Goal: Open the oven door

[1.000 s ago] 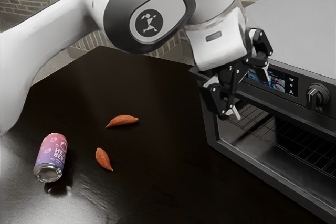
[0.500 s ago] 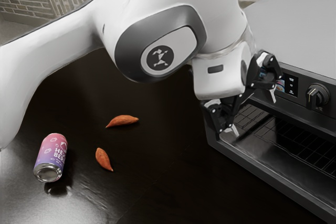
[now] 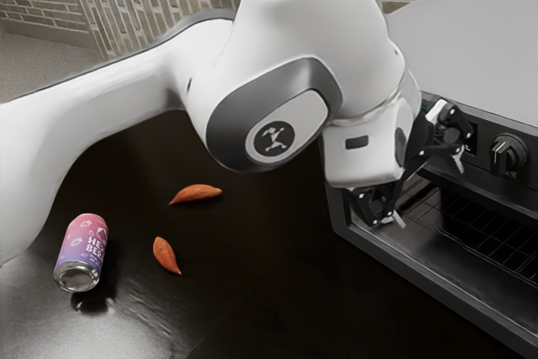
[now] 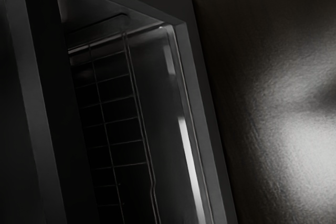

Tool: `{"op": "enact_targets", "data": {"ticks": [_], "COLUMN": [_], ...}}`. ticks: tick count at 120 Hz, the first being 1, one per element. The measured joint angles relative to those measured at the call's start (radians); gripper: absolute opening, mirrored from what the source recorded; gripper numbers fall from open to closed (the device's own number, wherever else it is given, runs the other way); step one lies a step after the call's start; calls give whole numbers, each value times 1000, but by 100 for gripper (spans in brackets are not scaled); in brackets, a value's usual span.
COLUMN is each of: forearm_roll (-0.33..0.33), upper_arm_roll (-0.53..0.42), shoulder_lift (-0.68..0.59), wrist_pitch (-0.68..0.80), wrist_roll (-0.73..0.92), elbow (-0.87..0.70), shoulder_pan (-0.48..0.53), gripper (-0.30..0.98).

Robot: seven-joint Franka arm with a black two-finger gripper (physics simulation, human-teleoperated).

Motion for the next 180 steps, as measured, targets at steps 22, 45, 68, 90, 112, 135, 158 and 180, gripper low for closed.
{"op": "enact_targets", "data": {"ticks": [22,45,68,90,112,135,158,180], "forearm_roll": [-1,-1,-2,-1,-35,-122,-167,-162], "upper_arm_roll": [0,-1,-2,-5,-11,-14,113,402], "shoulder_lift": [-1,-2,-13,-42,-256,-840,-661,-224], "wrist_pitch": [25,47,62,82,156,187,-200,-455], "wrist_roll": [10,18,23,27,30,31,-214,-592], "elbow": [-25,-37,-51,-94,-351,-713,-61,227], "shoulder_pan": [0,-1,0,5,12,-220,124,183], "gripper": [69,67,52,45,23,32,55,63]}}
